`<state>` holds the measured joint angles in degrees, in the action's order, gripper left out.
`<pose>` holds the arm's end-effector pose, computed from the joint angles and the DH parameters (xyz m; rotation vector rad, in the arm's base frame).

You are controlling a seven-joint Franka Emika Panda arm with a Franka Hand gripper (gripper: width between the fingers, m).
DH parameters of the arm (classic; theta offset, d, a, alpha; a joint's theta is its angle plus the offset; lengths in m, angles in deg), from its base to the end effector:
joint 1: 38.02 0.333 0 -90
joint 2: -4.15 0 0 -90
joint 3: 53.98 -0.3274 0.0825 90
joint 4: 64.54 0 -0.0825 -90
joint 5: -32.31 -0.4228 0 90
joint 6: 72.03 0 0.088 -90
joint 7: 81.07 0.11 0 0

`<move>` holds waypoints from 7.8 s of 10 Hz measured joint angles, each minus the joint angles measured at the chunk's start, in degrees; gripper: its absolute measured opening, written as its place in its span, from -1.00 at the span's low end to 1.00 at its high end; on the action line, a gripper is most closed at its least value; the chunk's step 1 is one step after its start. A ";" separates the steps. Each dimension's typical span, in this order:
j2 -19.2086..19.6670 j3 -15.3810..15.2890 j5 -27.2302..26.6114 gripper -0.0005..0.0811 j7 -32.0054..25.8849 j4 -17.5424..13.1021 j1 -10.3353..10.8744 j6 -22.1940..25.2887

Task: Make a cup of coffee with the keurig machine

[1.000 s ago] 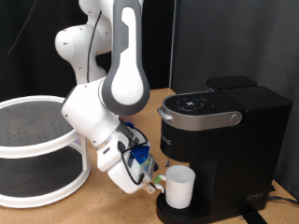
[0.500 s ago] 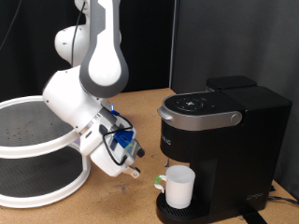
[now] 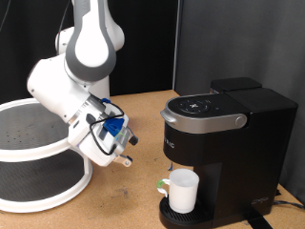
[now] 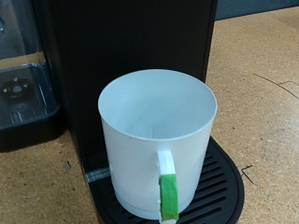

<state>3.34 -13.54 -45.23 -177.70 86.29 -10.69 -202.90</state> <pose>0.4195 -0.0709 0.2126 -2.3258 -0.3917 -0.6551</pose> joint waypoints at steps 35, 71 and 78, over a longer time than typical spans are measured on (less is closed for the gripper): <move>-22.36 -16.91 38.73 0.98 47.64 -15.44 -5.23 12.45; -5.10 -23.33 58.84 0.30 52.43 -29.87 -3.83 10.20; -5.30 -23.94 53.31 -0.95 47.28 -23.61 -3.60 0.53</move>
<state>-1.97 -37.48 8.09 -130.42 62.67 -14.29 -202.37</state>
